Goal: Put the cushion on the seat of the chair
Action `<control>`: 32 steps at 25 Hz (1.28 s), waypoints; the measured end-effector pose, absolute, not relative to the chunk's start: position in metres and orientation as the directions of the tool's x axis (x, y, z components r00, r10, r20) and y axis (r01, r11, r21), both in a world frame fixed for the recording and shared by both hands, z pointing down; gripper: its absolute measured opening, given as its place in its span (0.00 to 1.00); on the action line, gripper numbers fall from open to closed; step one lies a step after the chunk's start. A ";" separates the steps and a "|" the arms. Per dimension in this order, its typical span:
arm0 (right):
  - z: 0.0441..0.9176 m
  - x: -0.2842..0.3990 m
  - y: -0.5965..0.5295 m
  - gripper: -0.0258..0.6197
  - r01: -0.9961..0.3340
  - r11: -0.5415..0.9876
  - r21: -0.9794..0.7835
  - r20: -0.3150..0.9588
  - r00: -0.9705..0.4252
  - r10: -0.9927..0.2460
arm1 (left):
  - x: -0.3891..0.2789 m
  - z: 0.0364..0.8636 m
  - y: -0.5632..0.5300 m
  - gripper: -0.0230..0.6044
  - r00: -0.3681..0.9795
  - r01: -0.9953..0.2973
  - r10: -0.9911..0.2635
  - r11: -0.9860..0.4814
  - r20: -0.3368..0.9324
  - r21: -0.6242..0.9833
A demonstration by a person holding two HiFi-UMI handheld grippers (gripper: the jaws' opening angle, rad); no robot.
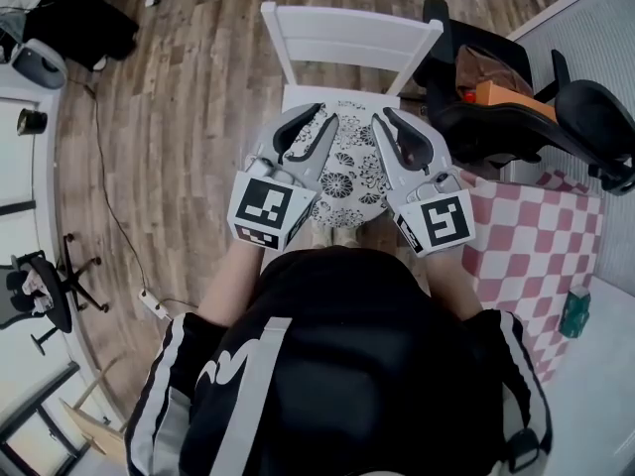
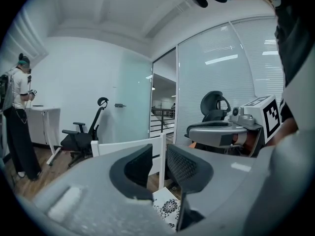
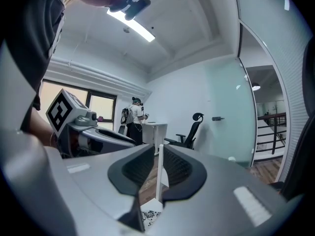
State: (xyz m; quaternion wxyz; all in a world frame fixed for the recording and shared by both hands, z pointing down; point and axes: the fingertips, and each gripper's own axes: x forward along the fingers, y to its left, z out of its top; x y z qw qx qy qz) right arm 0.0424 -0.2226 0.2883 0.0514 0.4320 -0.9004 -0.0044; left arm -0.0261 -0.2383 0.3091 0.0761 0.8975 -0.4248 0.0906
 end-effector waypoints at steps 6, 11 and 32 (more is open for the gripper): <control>0.271 0.045 -0.220 0.08 -0.789 0.612 0.056 0.057 -0.609 -0.791 | -0.031 0.291 -0.237 0.15 0.615 -0.785 -0.766 -0.618 0.187 0.048; 0.262 0.047 -0.217 0.06 -0.795 0.605 0.051 0.037 -0.604 -0.796 | -0.028 0.279 -0.232 0.10 0.621 -0.778 -0.766 -0.628 0.163 0.015; 0.237 0.034 -0.209 0.04 -0.771 0.633 0.076 0.005 -0.634 -0.773 | -0.038 0.257 -0.231 0.04 0.565 -0.821 -0.813 -0.571 0.143 -0.008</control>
